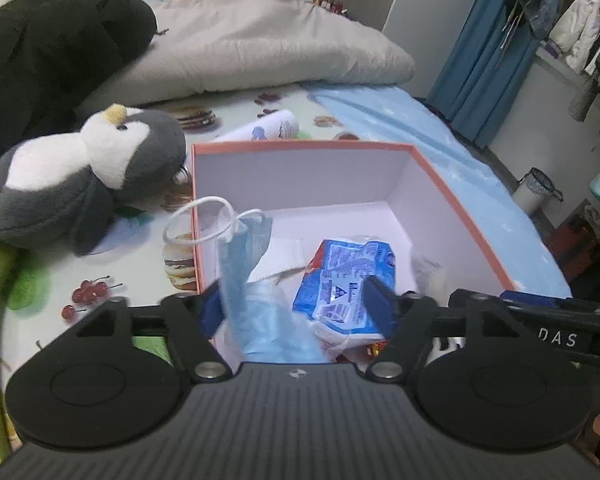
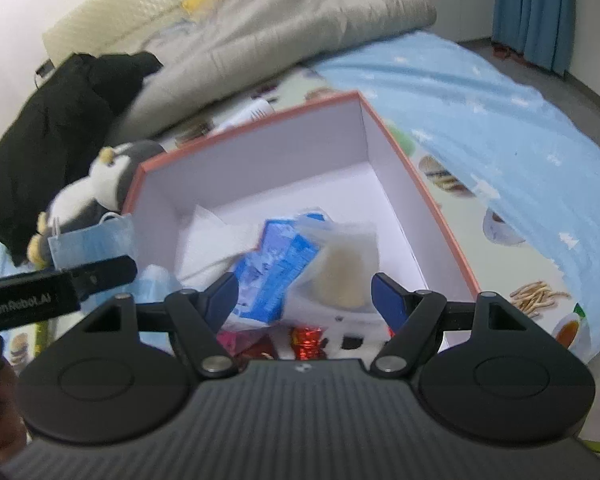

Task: Organize soft objects

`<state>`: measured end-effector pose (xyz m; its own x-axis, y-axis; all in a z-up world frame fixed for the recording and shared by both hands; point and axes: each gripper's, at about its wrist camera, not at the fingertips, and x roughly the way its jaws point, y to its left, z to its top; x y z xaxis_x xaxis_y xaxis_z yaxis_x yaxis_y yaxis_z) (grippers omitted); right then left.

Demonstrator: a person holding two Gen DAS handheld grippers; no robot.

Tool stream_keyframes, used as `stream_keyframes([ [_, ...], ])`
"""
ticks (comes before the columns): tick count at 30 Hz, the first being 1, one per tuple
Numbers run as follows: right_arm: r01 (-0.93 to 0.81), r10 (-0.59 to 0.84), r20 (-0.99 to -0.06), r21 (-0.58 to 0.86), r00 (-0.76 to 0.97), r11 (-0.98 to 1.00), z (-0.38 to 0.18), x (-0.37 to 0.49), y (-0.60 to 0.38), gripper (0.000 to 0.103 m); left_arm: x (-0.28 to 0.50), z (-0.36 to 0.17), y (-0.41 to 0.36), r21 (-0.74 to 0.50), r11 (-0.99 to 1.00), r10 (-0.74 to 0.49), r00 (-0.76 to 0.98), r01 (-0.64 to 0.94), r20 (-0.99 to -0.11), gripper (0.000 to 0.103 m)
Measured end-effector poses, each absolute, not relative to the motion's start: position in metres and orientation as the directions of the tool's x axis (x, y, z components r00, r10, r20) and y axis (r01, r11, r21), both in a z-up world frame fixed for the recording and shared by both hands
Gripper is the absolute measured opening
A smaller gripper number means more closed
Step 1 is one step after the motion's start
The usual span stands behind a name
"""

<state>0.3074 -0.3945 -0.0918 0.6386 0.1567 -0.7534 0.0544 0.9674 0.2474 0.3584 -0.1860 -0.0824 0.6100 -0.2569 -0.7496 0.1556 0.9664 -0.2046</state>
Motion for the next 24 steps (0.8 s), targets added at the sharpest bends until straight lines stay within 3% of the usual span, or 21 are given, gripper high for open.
stream_keyframes([
  [8, 0.041, 0.134, -0.694, 0.230, 0.707, 0.972, -0.049, 0.269, -0.381, 0.076, 0.318, -0.034, -0.165, -0.211, 0.963, -0.268, 0.669, 0.168, -0.693, 0.099],
  [10, 0.044, 0.126, -0.677, 0.227, 0.725, 0.973, -0.040, 0.258, -0.378, 0.090, 0.306, -0.022, -0.161, -0.204, 0.963, -0.271, 0.675, 0.178, -0.686, 0.101],
  [11, 0.045, 0.123, -0.665, 0.230, 0.736, 0.972, -0.034, 0.251, -0.377, 0.091, 0.301, -0.017, -0.160, -0.198, 0.963, -0.270, 0.679, 0.184, -0.683, 0.102],
  [24, 0.044, 0.087, -0.567, 0.215, 0.819, 0.976, 0.014, 0.169, -0.355, 0.091, 0.209, 0.038, -0.128, -0.147, 0.972, -0.236, 0.762, 0.185, -0.603, 0.103],
])
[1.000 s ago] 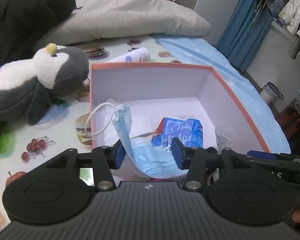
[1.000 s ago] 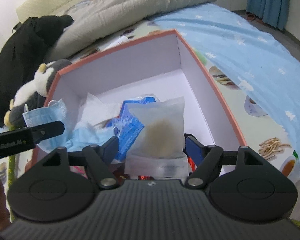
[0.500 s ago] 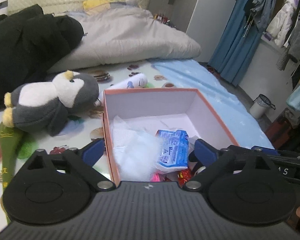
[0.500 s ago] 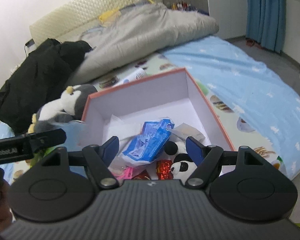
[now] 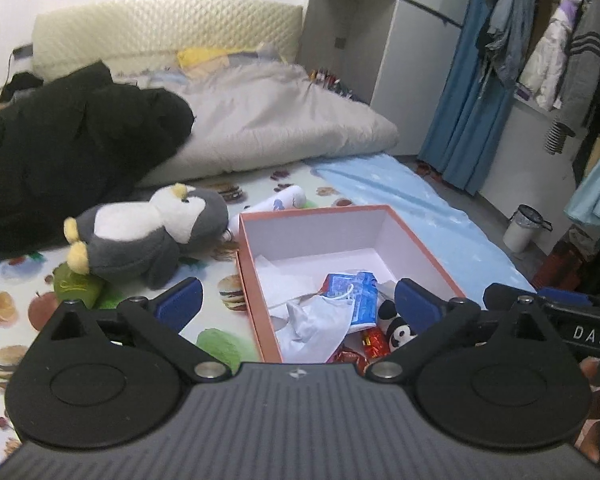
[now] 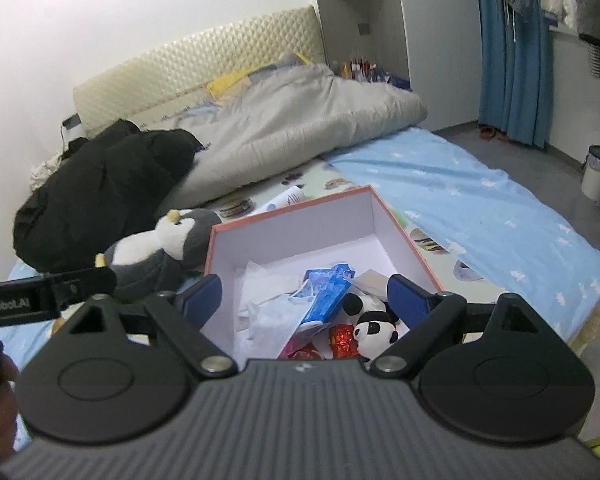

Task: Organize soft objects

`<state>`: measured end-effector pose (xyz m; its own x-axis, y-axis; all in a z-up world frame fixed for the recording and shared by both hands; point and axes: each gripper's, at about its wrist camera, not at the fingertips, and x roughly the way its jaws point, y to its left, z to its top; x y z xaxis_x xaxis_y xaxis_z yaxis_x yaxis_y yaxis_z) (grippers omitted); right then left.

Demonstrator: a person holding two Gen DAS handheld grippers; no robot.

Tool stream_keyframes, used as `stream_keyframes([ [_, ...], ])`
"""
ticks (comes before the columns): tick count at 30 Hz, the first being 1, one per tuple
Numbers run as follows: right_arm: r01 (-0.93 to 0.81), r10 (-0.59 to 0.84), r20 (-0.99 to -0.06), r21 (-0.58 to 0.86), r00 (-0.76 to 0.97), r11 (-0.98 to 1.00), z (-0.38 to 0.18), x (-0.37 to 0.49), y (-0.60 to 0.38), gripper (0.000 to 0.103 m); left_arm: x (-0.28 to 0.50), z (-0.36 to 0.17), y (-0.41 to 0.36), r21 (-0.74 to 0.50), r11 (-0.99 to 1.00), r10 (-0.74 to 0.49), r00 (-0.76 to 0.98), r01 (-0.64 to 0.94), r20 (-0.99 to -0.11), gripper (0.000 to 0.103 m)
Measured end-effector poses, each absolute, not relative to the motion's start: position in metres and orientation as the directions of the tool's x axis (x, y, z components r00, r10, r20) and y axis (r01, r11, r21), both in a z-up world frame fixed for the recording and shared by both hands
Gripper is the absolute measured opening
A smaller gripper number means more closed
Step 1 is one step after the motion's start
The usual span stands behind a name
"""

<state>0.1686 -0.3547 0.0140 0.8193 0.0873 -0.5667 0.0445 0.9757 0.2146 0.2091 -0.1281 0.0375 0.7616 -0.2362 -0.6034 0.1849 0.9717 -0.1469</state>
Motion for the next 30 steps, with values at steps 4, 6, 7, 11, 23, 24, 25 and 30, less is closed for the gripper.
stream_keyframes([
  [4, 0.047, 0.084, -0.549, 0.221, 0.832, 0.974, 0.022, 0.143, -0.349, 0.091, 0.179, 0.045, -0.120, -0.153, 0.969, -0.248, 0.770, 0.196, -0.588, 0.103],
  [6, 0.050, 0.078, -0.546, 0.215, 0.834, 0.975, 0.024, 0.132, -0.345, 0.091, 0.168, 0.046, -0.116, -0.154, 0.970, -0.242, 0.774, 0.187, -0.585, 0.103],
  [7, 0.050, 0.074, -0.544, 0.210, 0.836, 0.976, 0.025, 0.126, -0.344, 0.091, 0.161, 0.047, -0.115, -0.152, 0.971, -0.240, 0.774, 0.186, -0.586, 0.103],
  [11, 0.041, 0.063, -0.533, 0.181, 0.843, 0.983, 0.024, 0.108, -0.340, 0.091, 0.143, 0.047, -0.112, -0.124, 0.975, -0.221, 0.774, 0.183, -0.593, 0.103],
  [23, 0.023, 0.075, -0.541, 0.173, 0.838, 0.985, 0.004, 0.081, -0.338, 0.091, 0.113, 0.032, -0.110, -0.125, 0.979, -0.202, 0.772, 0.158, -0.603, 0.103],
  [24, 0.019, 0.077, -0.540, 0.171, 0.838, 0.985, 0.003, 0.080, -0.338, 0.091, 0.113, 0.030, -0.112, -0.123, 0.980, -0.200, 0.772, 0.158, -0.604, 0.103],
  [25, 0.013, 0.080, -0.536, 0.168, 0.840, 0.986, 0.002, 0.080, -0.337, 0.091, 0.112, 0.027, -0.113, -0.121, 0.980, -0.198, 0.772, 0.157, -0.604, 0.103],
  [30, -0.005, 0.098, -0.531, 0.173, 0.842, 0.985, -0.006, 0.080, -0.334, 0.091, 0.109, 0.018, -0.115, -0.107, 0.983, -0.184, 0.764, 0.150, -0.619, 0.103],
])
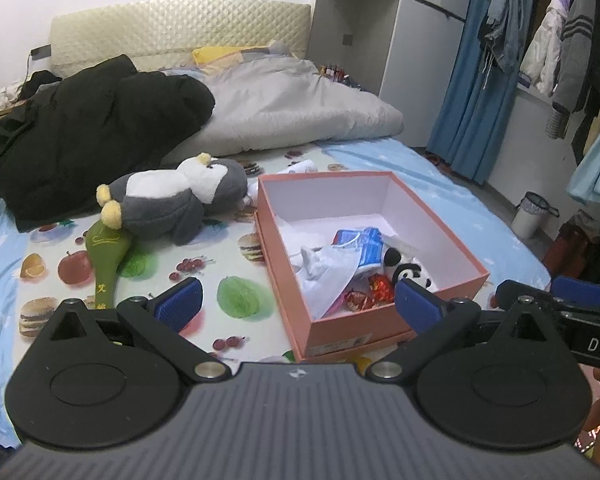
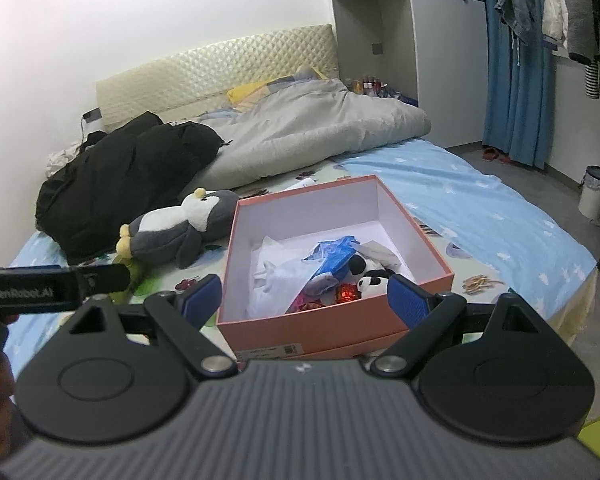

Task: Organize soft objects

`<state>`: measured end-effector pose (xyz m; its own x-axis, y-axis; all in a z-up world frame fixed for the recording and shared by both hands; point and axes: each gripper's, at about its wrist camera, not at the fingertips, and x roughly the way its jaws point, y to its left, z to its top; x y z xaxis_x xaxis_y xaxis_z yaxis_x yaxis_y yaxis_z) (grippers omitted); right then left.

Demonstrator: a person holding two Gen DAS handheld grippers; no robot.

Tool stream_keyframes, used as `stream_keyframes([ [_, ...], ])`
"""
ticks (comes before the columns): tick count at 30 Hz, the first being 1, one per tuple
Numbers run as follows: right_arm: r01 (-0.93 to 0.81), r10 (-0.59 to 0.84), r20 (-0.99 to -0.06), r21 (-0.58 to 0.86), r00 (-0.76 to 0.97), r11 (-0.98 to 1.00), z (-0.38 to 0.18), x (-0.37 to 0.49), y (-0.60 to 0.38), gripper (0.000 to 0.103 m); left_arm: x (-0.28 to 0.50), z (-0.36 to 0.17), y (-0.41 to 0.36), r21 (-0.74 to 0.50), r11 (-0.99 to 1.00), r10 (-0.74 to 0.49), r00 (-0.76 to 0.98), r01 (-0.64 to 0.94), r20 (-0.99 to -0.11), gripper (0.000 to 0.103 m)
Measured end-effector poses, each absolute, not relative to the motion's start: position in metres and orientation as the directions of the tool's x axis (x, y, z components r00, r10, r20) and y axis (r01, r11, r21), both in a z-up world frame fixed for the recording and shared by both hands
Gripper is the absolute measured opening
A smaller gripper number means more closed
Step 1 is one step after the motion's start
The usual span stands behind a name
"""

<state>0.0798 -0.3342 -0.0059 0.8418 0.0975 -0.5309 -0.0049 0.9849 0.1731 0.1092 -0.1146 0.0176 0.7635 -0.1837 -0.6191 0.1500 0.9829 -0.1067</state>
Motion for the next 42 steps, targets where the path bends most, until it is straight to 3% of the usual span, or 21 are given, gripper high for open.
stream_keyframes([
  [42, -0.011, 0.098, -0.518, 0.168, 0.850, 0.986, -0.0055, 0.0768, -0.3357, 0.091, 0.1109, 0.0159, -0.1148, -0.119, 0.983, -0.183, 0.768, 0.138, -0.614, 0.103],
])
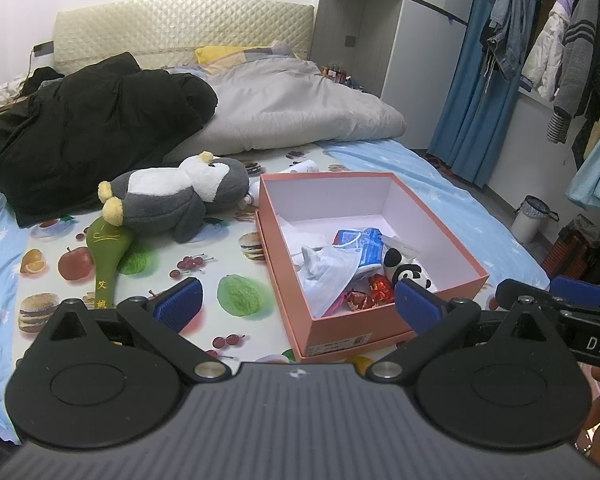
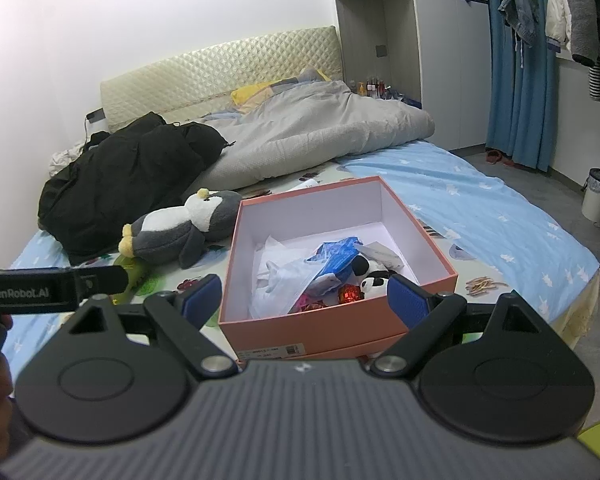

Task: Organize soft objects

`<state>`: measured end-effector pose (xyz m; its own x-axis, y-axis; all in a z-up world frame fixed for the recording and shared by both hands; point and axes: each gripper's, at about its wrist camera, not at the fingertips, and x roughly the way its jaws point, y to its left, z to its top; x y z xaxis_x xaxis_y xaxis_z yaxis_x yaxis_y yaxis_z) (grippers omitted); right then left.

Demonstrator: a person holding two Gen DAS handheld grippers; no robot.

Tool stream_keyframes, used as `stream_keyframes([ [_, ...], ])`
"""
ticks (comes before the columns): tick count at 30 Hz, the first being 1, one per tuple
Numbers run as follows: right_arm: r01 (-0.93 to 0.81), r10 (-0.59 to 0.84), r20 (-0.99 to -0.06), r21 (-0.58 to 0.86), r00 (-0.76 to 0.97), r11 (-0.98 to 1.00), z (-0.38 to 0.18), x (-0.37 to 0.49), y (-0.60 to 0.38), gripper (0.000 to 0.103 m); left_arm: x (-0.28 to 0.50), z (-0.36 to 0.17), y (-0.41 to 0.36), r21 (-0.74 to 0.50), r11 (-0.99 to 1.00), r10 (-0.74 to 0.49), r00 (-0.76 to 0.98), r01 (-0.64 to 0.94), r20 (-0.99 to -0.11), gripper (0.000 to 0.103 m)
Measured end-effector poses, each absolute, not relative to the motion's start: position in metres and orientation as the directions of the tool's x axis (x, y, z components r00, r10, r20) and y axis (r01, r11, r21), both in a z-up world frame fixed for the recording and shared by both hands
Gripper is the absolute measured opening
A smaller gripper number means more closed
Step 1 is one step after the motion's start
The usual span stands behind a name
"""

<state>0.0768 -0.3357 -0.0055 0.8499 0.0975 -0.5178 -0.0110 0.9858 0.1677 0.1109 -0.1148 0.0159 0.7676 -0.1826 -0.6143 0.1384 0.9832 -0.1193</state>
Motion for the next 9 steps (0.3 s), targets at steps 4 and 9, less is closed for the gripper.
stream_keyframes([
  [4, -0.010, 0.097, -0.519, 0.168, 0.849, 0.986, -0.0060, 0.0771, -0.3361, 0.091, 0.1106, 0.0157, -0.1144, -0.124, 0.983, -0.186, 0.767, 0.139, -0.614, 0.103],
  [9, -0.016, 0.102, -0.521, 0.168, 0.848, 0.986, -0.0060, 0.0763, -0.3362, 0.091, 0.1110, 0.0168, -0.1141, -0.136, 0.980, -0.199, 0.767, 0.146, -0.610, 0.103],
])
